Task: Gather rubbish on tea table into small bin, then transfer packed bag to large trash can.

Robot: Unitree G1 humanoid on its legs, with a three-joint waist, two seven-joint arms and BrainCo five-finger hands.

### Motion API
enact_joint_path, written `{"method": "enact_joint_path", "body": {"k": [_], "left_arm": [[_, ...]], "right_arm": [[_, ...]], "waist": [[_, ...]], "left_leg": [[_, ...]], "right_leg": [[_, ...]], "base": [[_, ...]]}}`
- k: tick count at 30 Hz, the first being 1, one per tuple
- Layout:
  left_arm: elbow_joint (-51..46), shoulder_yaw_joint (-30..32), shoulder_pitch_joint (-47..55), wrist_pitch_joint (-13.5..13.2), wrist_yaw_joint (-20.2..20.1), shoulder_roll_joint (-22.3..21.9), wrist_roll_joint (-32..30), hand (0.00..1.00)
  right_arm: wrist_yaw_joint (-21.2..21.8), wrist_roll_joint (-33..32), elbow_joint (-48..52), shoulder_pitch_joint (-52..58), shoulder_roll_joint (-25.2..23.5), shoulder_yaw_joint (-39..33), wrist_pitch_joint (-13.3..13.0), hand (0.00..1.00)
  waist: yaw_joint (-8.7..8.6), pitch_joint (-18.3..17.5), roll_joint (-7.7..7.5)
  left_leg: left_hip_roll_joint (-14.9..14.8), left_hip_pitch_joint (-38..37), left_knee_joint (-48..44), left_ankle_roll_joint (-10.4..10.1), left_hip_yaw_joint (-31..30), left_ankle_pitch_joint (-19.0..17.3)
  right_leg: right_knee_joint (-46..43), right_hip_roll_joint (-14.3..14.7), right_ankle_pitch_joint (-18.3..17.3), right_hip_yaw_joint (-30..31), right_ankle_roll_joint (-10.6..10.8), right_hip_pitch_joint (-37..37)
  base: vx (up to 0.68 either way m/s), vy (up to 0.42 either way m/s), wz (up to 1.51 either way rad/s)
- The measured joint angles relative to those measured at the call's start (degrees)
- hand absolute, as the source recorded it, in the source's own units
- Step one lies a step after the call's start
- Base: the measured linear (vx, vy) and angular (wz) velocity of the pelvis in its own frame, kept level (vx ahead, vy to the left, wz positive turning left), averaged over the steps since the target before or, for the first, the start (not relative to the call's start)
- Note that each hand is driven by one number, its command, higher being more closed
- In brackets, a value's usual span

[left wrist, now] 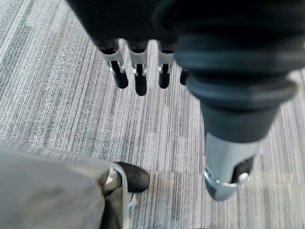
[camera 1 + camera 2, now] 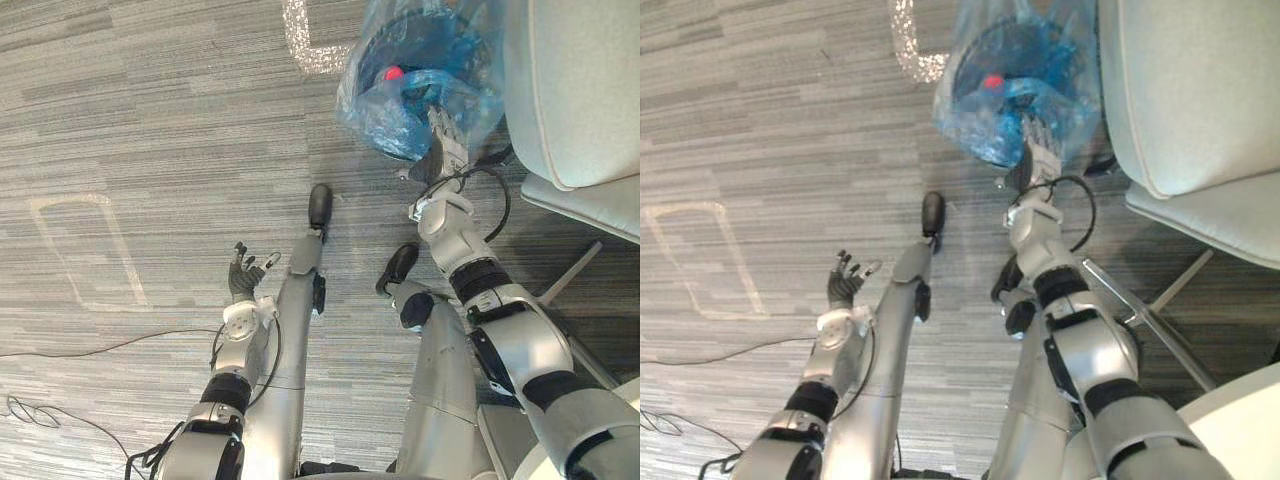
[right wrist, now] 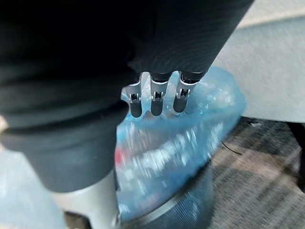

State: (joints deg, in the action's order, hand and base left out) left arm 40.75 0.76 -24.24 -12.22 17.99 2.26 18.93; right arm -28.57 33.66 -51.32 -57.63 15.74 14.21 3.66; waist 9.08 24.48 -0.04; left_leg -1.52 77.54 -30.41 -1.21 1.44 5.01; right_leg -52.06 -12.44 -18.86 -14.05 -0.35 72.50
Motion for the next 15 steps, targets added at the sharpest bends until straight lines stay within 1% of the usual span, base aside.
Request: {"method": "enact_joint_path", "body": {"k": [2,3,5,7,8,10,11,12,13,15], "left_arm": [[3.23,-0.21,-4.03,0.96,0.78,0.28,1.63,0.0],[3.78,-0.49,-5.06,1.16,0.82,0.67,1.61,0.0],[3.56,0.04,-4.35,1.28,0.62,1.12,1.58,0.0],[-1.15,0.77,-0.92,2.24,1.76,1.28,0.14,0.0],[-5.2,-0.7,1.19,1.85,2.83,1.39,-1.38,0.0],[-6.93,-2.79,2.18,1.94,2.93,1.59,-2.66,0.0],[-6.46,-2.78,2.15,-0.33,3.5,1.61,-5.72,0.0],[-6.25,-2.65,2.15,-1.03,5.12,1.34,-7.84,0.0],[-6.25,-1.89,2.12,1.54,4.37,1.11,-6.8,0.0],[-6.27,-1.83,2.14,2.04,4.25,1.0,-6.42,0.0]], "right_arm": [[0.01,-0.02,-0.27,-0.07,-1.0,1.42,-0.02,1.0],[-0.18,-0.05,-0.34,-0.24,-2.08,1.65,-0.01,1.0],[-0.13,-0.13,-0.41,-0.47,-2.68,1.43,-0.02,1.0],[-0.06,-1.16,-0.48,-0.33,-3.47,-0.25,-0.05,1.0],[-0.23,-2.57,-0.51,0.01,-3.42,-0.67,-0.27,1.0],[-0.36,-2.72,-0.45,0.28,-3.13,-0.62,-0.54,1.0],[-1.19,-2.82,-0.42,0.48,-3.06,-0.49,-0.62,1.0],[-1.74,-2.82,0.43,1.03,-2.94,-0.55,-0.75,1.0],[-1.57,-3.58,1.2,1.46,-2.94,-0.51,-1.1,1.0],[-1.56,-4.47,1.21,1.45,-2.9,-0.54,-1.13,1.0]], "waist": [[-0.22,0.0,0.0],[-0.65,-0.01,-0.01],[-0.8,-0.03,0.03],[-0.76,-0.03,0.02],[-0.7,-0.03,0.02],[-0.4,-0.04,0.04],[-0.39,-0.09,0.11],[-0.42,-0.21,0.14],[-0.5,-0.36,0.15],[-0.39,-0.41,0.09]], "left_leg": [[0.02,0.9,-0.6,0.0,-0.45,-0.02],[0.02,1.4,-0.78,-0.02,-0.48,-0.03],[0.17,2.05,-0.83,-0.02,-0.38,0.13],[0.17,2.5,-0.94,-0.04,-0.44,0.38],[0.17,2.5,-1.27,0.08,-0.46,0.51],[0.22,2.51,-1.63,0.16,-0.51,0.56],[0.24,2.5,-1.61,0.19,-0.52,0.6],[0.24,2.46,-1.64,-0.09,-0.51,0.27],[0.21,2.4,-1.57,-0.1,-0.54,0.28],[0.08,2.18,-1.47,-0.2,-0.51,0.37]], "right_leg": [[-0.81,0.05,-0.08,-0.14,0.07,0.6],[-1.07,0.04,-0.1,-0.13,0.06,1.15],[-1.57,-0.13,-0.11,0.09,0.05,2.01],[-1.71,-0.21,-0.22,-0.08,-0.19,2.43],[-1.83,-0.21,-0.2,-0.1,-0.23,2.4],[-2.14,-0.23,-0.2,-0.02,-0.23,2.34],[-2.54,-0.26,-0.22,0.01,-0.21,2.3],[-2.53,-0.32,-0.24,0.02,-0.2,2.3],[-2.52,-0.31,-0.24,0.01,-0.23,2.3],[-2.56,-0.25,-0.23,0.02,-0.33,2.26]], "base": [[-0.05,0.01,0.01],[-0.07,0.014,0.02],[-0.08,0.018,0.02],[-0.07,0.02,0.05],[-0.06,0.016,0.02],[-0.05,0.018,-0.02],[-0.06,0.023,-0.02],[-0.07,0.023,-0.01],[-0.07,0.023,0.01],[-0.07,0.017,-0.01]]}}
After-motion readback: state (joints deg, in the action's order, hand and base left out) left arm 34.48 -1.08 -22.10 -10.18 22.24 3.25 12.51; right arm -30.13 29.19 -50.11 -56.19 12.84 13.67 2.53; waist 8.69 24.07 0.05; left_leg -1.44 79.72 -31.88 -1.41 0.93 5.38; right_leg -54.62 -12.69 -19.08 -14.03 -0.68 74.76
